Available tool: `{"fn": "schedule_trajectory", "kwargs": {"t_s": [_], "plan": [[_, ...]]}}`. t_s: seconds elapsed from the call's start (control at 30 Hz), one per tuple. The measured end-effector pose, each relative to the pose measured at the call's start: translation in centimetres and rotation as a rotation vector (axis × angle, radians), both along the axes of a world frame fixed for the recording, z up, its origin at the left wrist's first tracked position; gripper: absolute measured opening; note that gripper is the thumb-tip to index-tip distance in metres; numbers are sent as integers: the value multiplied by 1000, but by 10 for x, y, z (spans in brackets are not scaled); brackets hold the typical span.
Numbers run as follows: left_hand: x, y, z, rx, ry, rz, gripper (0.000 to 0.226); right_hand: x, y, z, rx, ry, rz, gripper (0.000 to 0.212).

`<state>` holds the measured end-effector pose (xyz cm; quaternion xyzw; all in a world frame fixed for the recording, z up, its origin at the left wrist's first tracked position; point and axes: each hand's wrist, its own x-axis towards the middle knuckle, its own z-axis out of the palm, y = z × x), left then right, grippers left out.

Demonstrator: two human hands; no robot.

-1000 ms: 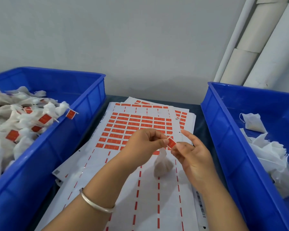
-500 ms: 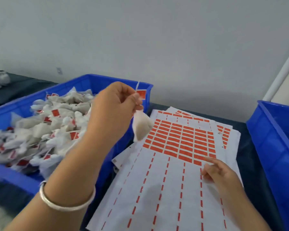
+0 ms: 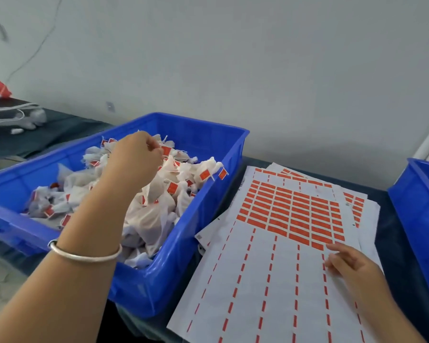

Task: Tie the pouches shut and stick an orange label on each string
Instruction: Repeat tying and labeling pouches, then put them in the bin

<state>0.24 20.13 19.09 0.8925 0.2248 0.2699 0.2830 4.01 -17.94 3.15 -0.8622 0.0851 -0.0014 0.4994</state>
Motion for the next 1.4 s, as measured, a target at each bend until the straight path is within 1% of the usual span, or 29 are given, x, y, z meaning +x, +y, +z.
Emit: {"fn": "schedule_trajectory", "kwargs": {"t_s": [0.07,0.13,0.17,0.2,0.27,0.33,0.4,0.47,0.5,0.57,0.6,0.67,0.7,0.77,0.87,0.97,1.03,1.07,1.13,1.23,1.3,1.4], "plan": [[-3,12,2,38,-69,85,12,-1,1,0,-50,-23,6,11],[-8,26,6,16,-144,162,17,-2,3,-1,-99,-39,19,11],[-9,32,7,7,-148,171,18,-3,4,-1,-124,-37,28,11],[-11,36,7,6,-118,159,19,-4,5,-1,-150,-31,39,12],[-12,39,6,42,38,98,18,-8,10,3,-218,-2,82,13],[-12,35,2,88,182,41,17,-13,16,9,-335,21,164,14],[-14,24,1,121,214,3,19,-20,23,20,-462,43,237,13],[-16,6,6,144,184,-35,25,-27,29,32,-554,64,279,17],[-18,-6,8,149,157,-68,26,-33,32,40,-577,71,294,21],[-24,-38,13,114,80,-198,17,-45,31,56,-597,28,311,27],[-28,-57,14,74,52,-285,9,-52,28,65,-592,-21,309,28],[-35,-98,11,43,64,-461,11,-66,15,87,-563,-143,282,26],[-35,-117,6,48,105,-554,11,-73,7,99,-546,-197,257,23],[-29,-151,-12,82,245,-723,9,-84,-14,125,-500,-271,172,17],[-15,-190,-53,158,439,-846,27,-88,-62,152,-481,-306,-32,25],[-7,-217,-94,192,558,-907,36,-76,-119,164,-591,-187,-192,27],[-3,-230,-119,191,612,-945,48,-66,-154,166,-654,-76,-255,26],[-1,-236,-131,221,631,-954,55,-61,-168,165,-689,-22,-269,26],[3,-245,-151,335,634,-963,64,-52,-188,158,-774,81,-231,24],[13,-251,-170,396,634,-948,68,-39,-199,136,-845,201,-37,23],[18,-252,-176,405,651,-942,69,-31,-199,120,-911,212,18,23],[21,-253,-180,401,643,-938,69,-22,-199,106,-970,196,15,16]]}}
